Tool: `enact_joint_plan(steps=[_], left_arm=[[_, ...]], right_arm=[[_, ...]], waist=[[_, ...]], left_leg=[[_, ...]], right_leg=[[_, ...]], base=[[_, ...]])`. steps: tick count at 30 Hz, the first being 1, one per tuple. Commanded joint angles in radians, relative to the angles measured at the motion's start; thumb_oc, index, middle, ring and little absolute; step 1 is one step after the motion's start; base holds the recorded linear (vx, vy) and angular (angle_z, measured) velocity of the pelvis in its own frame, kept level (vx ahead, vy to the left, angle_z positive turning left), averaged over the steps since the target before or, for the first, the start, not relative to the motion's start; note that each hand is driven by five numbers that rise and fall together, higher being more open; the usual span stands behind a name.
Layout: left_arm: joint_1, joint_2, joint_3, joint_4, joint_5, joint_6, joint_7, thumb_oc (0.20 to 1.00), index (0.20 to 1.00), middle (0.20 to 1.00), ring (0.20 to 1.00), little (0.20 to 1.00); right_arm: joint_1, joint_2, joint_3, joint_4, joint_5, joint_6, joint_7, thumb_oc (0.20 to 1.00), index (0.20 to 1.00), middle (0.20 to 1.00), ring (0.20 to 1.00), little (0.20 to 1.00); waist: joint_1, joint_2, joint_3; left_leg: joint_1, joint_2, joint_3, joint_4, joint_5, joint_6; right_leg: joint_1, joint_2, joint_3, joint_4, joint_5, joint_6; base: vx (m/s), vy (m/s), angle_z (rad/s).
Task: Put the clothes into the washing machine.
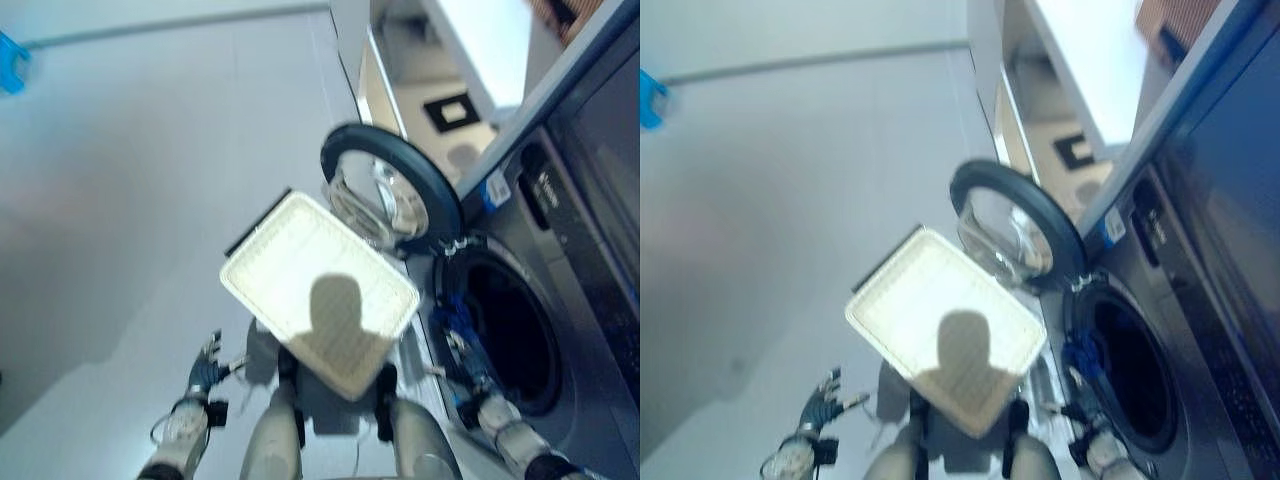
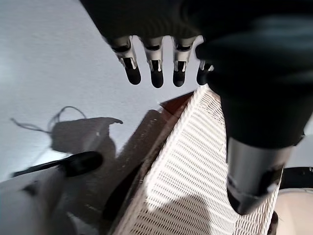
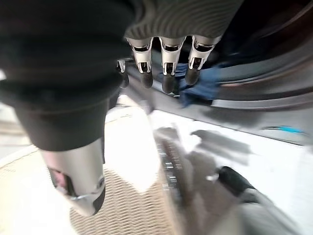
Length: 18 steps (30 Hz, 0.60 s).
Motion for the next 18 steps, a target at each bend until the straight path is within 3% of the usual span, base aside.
enact_joint_plan(steps=[1,7,10,18], left_arm=[[-0.071,0.018,0.050,0.071,0.040,0.035,-0.064,1.000,1.000,1.000,1.000,1.000],[-0.022,-0.011,0.088,0.147,0.061,0.162,-0.184,1.000,1.000,1.000,1.000,1.000],[-0.017,-0.018,0.098,0.165,0.072,0.193,-0.200,1.000,1.000,1.000,1.000,1.000],[-0.012,-0.017,0.107,0.170,0.074,0.211,-0.209,1.000,1.000,1.000,1.000,1.000]], right_arm=[[-0.046,0.052,-0.055,0.100,0.027,0.023,0.055,1.000,1.000,1.000,1.000,1.000],[-0.028,0.104,-0.136,0.234,0.103,0.146,0.135,1.000,1.000,1.000,1.000,1.000],[-0.022,0.113,-0.167,0.285,0.104,0.183,0.165,1.000,1.000,1.000,1.000,1.000],[-0.015,0.116,-0.192,0.324,0.097,0.223,0.204,1.000,1.000,1.000,1.000,1.000]], waist=[[0.037,-0.078,-0.026],[0.046,-0.065,-0.123],[0.039,-0.058,-0.151],[0.033,-0.054,-0.181]], left_leg=[[0.103,-0.047,0.043,0.020,-0.098,-0.034],[0.175,-0.053,0.044,0.013,-0.129,-0.023],[0.206,-0.056,0.053,0.012,-0.146,-0.016],[0.240,-0.057,0.060,0.010,-0.165,-0.005]], right_leg=[[0.071,-0.027,-0.023,-0.178,0.170,0.062],[0.141,-0.020,-0.008,-0.201,0.153,0.053],[0.166,-0.018,0.004,-0.198,0.138,0.049],[0.192,-0.016,0.022,-0.198,0.125,0.044]], base=[[0.18,-0.004,0.14],[0.17,0.009,0.09],[0.12,0.032,0.01],[0.06,0.015,0.00]])
